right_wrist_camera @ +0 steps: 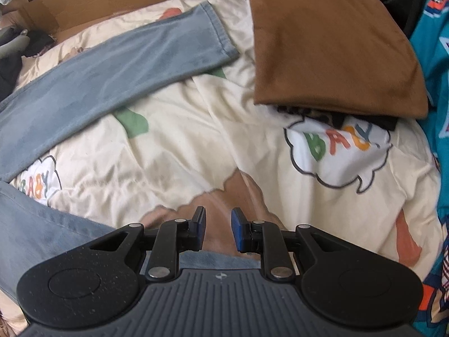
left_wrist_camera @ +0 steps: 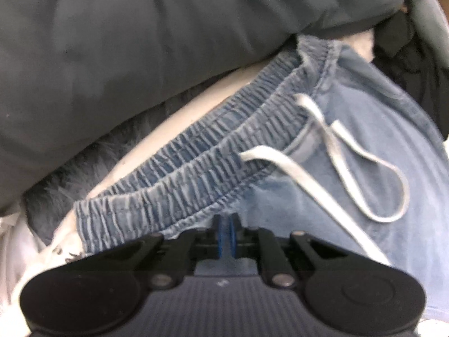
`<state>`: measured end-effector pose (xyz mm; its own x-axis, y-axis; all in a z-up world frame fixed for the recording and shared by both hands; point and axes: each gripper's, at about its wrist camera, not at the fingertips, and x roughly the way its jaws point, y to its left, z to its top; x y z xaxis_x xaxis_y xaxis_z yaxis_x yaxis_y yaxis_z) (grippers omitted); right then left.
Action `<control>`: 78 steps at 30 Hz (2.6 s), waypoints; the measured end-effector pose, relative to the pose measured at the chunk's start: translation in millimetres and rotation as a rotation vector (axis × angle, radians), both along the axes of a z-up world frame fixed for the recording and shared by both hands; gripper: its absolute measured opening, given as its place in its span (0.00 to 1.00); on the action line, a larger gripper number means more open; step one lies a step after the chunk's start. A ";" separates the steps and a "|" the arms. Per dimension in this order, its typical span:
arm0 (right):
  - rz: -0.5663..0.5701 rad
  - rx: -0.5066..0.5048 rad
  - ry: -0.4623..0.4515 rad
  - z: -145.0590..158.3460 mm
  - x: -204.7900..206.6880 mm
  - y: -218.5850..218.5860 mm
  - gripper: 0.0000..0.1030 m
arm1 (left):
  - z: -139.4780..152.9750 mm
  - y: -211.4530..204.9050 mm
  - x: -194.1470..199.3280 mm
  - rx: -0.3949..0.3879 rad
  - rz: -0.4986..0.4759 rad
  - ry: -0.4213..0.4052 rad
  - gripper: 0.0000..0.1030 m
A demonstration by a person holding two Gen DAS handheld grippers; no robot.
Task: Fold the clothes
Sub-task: 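Hold the waistband with the left gripper while the right gripper moves over the pants leg, then open the left gripper and release the waistband, then lower the right gripper onto the pants leg hem and grasp it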
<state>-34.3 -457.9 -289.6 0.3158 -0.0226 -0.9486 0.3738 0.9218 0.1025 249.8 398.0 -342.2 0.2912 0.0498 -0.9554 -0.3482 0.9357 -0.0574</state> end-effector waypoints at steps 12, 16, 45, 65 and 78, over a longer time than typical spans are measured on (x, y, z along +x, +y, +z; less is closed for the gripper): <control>-0.011 -0.001 0.062 -13.5 -22.0 -5.6 0.26 | -6.3 3.3 4.8 0.097 -0.033 0.037 0.03; -0.019 0.001 0.060 -13.5 -29.3 -8.7 0.26 | 10.1 5.0 -3.7 0.088 -0.036 0.019 0.17; -0.069 0.076 -0.017 -12.6 -93.9 -19.1 0.26 | 23.3 -0.7 -147.7 -0.097 0.125 0.070 0.48; 0.035 0.135 0.091 -27.7 -138.1 31.4 0.36 | -11.4 7.0 -159.5 -0.207 0.278 0.047 0.34; 0.121 0.156 0.134 -52.3 -169.1 70.4 0.43 | 10.6 1.3 -152.3 -0.173 0.242 0.053 0.21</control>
